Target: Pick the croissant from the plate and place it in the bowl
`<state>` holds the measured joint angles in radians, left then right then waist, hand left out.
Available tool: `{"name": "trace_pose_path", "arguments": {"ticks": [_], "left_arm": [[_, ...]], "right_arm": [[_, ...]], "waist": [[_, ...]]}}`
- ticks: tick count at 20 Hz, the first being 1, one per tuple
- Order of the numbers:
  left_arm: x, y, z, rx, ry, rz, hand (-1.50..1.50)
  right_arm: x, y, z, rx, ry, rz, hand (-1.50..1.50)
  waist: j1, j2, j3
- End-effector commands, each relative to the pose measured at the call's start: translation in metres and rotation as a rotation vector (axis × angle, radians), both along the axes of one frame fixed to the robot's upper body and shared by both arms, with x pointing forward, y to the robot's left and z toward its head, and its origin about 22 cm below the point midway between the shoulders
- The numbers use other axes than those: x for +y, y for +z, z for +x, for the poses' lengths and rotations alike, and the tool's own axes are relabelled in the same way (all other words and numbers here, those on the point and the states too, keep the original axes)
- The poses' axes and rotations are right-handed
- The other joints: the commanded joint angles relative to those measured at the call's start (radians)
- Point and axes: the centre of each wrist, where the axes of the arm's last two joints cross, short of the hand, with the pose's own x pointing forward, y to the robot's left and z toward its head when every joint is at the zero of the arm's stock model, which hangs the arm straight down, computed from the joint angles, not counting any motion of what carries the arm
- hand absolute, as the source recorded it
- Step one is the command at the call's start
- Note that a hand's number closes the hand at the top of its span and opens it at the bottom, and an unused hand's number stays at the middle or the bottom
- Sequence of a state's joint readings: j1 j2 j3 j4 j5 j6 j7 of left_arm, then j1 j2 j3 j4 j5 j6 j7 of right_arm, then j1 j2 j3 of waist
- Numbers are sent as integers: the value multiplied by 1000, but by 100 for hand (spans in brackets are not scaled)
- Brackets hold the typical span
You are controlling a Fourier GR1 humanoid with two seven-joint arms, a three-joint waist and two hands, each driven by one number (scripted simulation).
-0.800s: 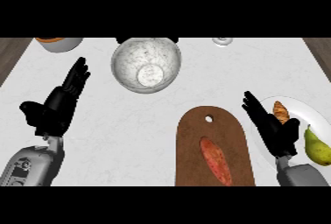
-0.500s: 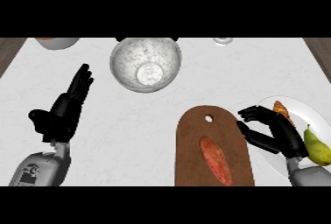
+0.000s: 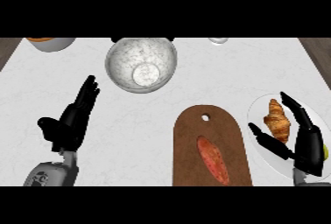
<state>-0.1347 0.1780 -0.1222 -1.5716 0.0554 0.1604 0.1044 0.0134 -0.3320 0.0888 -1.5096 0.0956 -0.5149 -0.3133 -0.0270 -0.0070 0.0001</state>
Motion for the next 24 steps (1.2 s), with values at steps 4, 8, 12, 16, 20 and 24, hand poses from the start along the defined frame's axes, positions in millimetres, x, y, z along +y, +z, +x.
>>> {"name": "trace_pose_path", "arguments": {"ticks": [4,8,12,16,20,24], "left_arm": [[-6,-16,8,3,-7,-2,0],[-10,-5,-2,-8,-27,-8,0],[10,-1,-5,-9,-14,-8,0],[-19,-6,-3,-24,-26,-6,0],[-24,-10,-4,-8,-13,3,0],[-31,-10,1,-5,-26,-15,0]], "right_arm": [[12,40,-21,-142,-134,-125,-150],[-2,70,-35,-22,-255,-177,-150],[2,108,-43,114,-241,-175,-150],[-4,111,-26,307,-238,-169,-150],[-1,127,-14,443,-236,-176,-150],[-6,91,-6,581,-225,-190,-150]], "waist": [[15,6,-2],[19,4,-3],[24,4,-2],[24,7,-1],[28,7,-1],[27,8,0]]}}
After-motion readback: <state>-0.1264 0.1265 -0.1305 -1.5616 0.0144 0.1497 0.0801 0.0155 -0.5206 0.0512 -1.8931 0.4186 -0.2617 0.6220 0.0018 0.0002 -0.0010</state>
